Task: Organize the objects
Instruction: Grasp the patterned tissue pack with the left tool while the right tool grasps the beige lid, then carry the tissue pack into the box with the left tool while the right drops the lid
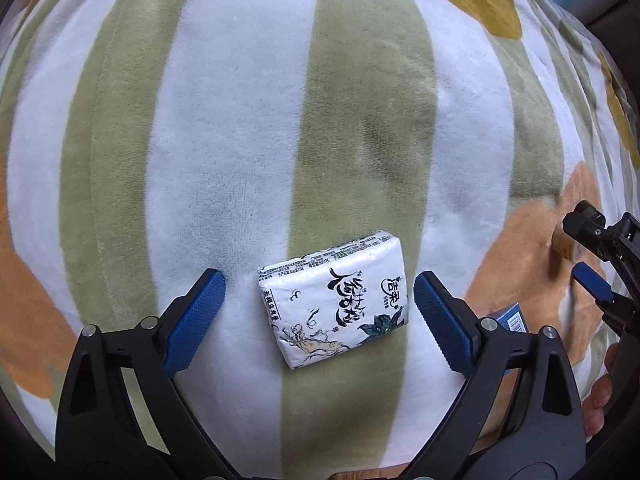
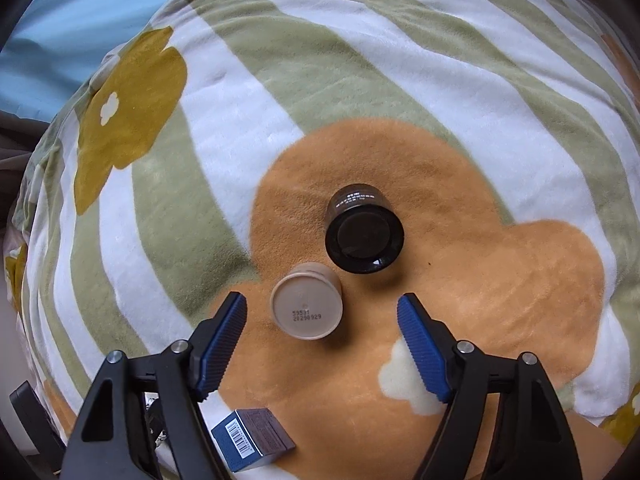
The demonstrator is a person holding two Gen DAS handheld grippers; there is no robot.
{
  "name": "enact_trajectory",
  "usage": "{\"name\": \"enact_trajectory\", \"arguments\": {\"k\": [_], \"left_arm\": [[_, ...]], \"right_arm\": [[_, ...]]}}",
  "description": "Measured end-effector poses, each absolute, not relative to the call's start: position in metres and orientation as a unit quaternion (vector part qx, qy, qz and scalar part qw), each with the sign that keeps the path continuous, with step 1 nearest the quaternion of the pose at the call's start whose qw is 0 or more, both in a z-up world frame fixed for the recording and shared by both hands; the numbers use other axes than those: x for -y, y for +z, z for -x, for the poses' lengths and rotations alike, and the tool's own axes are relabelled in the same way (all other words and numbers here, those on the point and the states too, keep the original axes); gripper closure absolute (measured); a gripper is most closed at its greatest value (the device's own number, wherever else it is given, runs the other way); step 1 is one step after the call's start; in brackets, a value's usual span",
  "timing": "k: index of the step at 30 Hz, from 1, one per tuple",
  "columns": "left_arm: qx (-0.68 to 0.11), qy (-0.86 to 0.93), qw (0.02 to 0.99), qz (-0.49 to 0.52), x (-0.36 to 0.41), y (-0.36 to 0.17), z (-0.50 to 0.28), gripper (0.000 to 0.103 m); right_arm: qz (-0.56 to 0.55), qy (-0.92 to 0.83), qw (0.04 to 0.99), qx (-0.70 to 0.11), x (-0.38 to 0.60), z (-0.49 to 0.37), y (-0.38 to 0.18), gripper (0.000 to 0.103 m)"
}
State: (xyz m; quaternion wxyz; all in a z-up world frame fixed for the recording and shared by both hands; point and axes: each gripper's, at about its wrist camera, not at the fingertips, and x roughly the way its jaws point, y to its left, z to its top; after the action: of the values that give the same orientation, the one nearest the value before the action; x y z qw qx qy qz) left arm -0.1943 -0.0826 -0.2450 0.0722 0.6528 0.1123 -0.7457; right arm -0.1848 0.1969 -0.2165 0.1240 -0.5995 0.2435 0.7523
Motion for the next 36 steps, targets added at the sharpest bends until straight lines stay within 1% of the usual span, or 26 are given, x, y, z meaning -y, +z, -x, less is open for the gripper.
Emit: {"name": "enact_trajectory", "arguments": {"k": [5,7,8,9,10,11,12,16,24,30,31,36], "left_arm": [[-0.119,-0.747,0.075,-0.650,0.085,-0.245,0.194,0.018],[-0.122,-0.748,0.075,-0.648,0.086,-0.243,0.193,0.026],[-0.123,-0.749,0.074,-0.647,0.087,-0.243,0.192,0.028],[-0.125,-0.749,0.073,-0.647,0.088,-0.242,0.192,0.033],[-0.126,-0.749,0.072,-0.646,0.089,-0.242,0.192,0.036],[-0.126,-0.749,0.070,-0.647,0.090,-0.241,0.192,0.038],[-0.126,-0.749,0.069,-0.646,0.091,-0.240,0.192,0.041],[-0.132,-0.752,0.063,-0.643,0.093,-0.237,0.190,0.043],[-0.132,-0.767,0.056,-0.625,0.092,-0.215,0.183,0.044],[-0.137,-0.789,0.058,-0.596,0.104,-0.186,0.178,0.045],[-0.137,-0.793,0.058,-0.591,0.095,-0.182,0.179,0.045],[-0.132,-0.814,0.052,-0.564,0.097,-0.137,0.154,0.045]], "right_arm": [[0.598,0.755,0.127,-0.236,-0.194,0.183,-0.217,0.046],[0.597,0.757,0.126,-0.232,-0.193,0.181,-0.216,0.052],[0.598,0.758,0.125,-0.227,-0.193,0.181,-0.215,0.057],[0.599,0.758,0.124,-0.224,-0.192,0.180,-0.215,0.062],[0.600,0.758,0.122,-0.225,-0.192,0.179,-0.215,0.065],[0.600,0.758,0.120,-0.227,-0.193,0.178,-0.215,0.070],[0.600,0.758,0.120,-0.227,-0.193,0.176,-0.215,0.072],[0.595,0.763,0.116,-0.223,-0.192,0.170,-0.209,0.072],[0.583,0.780,0.095,-0.209,-0.191,0.152,-0.186,0.072],[0.571,0.796,0.063,-0.192,-0.191,0.146,-0.168,0.072],[0.569,0.799,0.058,-0.185,-0.188,0.146,-0.165,0.072],[0.555,0.814,0.033,-0.168,-0.176,0.152,-0.144,0.072]]}}
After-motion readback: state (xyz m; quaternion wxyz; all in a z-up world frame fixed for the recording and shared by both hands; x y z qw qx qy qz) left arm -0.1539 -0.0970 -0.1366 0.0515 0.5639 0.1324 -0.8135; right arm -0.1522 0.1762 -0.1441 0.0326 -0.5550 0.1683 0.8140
